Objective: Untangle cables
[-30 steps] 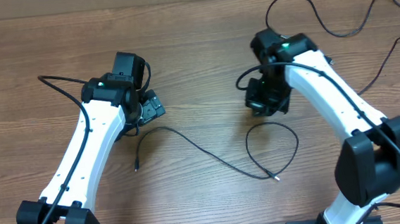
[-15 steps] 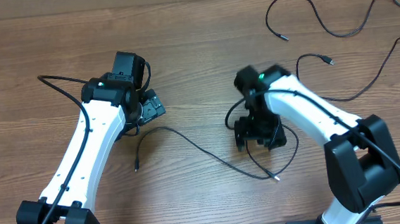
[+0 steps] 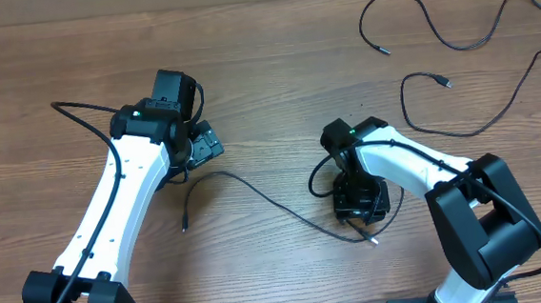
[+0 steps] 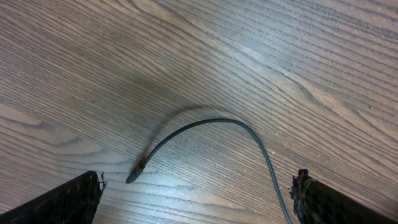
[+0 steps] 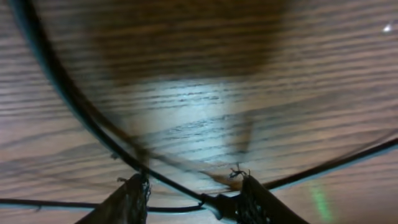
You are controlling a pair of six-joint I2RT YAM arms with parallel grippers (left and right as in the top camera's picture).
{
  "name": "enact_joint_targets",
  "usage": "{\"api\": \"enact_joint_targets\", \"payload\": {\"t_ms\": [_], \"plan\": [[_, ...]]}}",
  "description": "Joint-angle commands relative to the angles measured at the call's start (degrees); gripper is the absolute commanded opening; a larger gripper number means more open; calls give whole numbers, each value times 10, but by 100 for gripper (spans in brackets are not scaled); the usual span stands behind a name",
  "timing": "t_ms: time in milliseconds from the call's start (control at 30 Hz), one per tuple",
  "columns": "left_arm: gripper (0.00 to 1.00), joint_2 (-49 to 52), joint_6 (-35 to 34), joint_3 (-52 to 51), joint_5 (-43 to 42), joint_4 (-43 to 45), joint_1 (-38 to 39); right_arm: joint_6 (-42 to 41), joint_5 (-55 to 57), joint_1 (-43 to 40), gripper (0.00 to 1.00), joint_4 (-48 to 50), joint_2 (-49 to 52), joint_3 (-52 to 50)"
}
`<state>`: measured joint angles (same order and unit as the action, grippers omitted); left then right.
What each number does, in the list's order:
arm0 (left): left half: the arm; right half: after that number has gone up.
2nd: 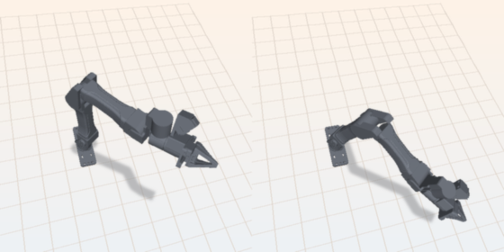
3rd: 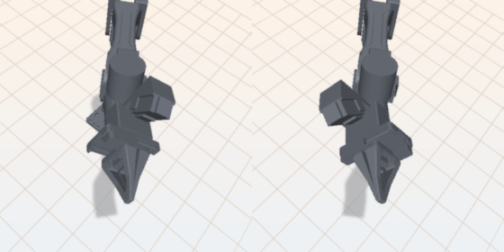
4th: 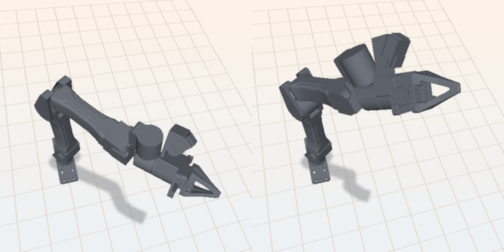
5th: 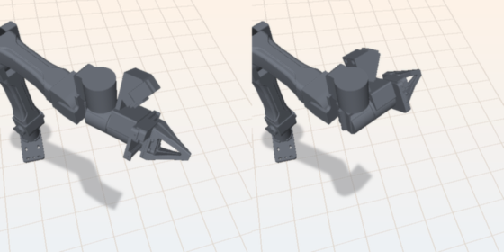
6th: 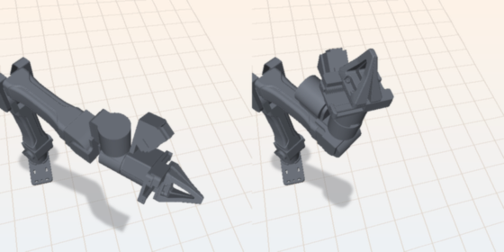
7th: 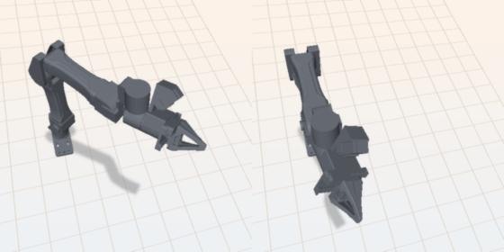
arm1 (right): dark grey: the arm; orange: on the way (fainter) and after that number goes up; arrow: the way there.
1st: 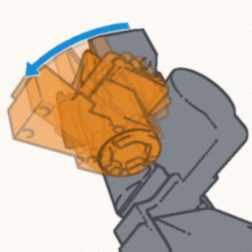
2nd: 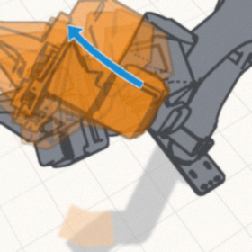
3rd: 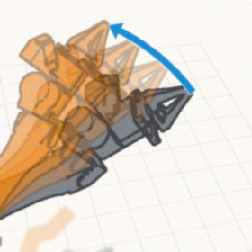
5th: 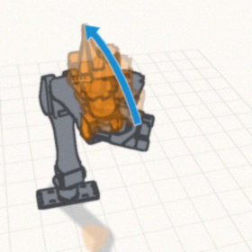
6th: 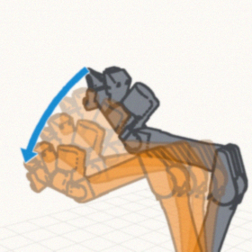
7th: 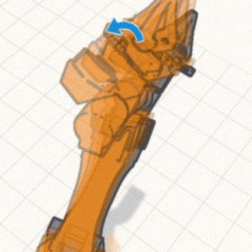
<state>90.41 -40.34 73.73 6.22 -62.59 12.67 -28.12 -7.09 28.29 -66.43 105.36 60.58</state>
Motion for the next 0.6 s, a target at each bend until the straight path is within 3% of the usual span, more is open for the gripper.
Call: {"api": "enact_joint_targets", "payload": {"t_ms": [0,233,467,567], "plan": [[99,7,-6,-2,-1,1,1,-6,7,9,45,3,-12,-6],[99,7,-6,-2,-1,2,1,-11,4,23,38,8,-12,-6],[100,7,-6,-2,-1,2,1,-32,4,30,17,26,-12,-6],[99,7,-6,-2,-1,2,1,-36,2,30,4,29,-12,-6]]}}
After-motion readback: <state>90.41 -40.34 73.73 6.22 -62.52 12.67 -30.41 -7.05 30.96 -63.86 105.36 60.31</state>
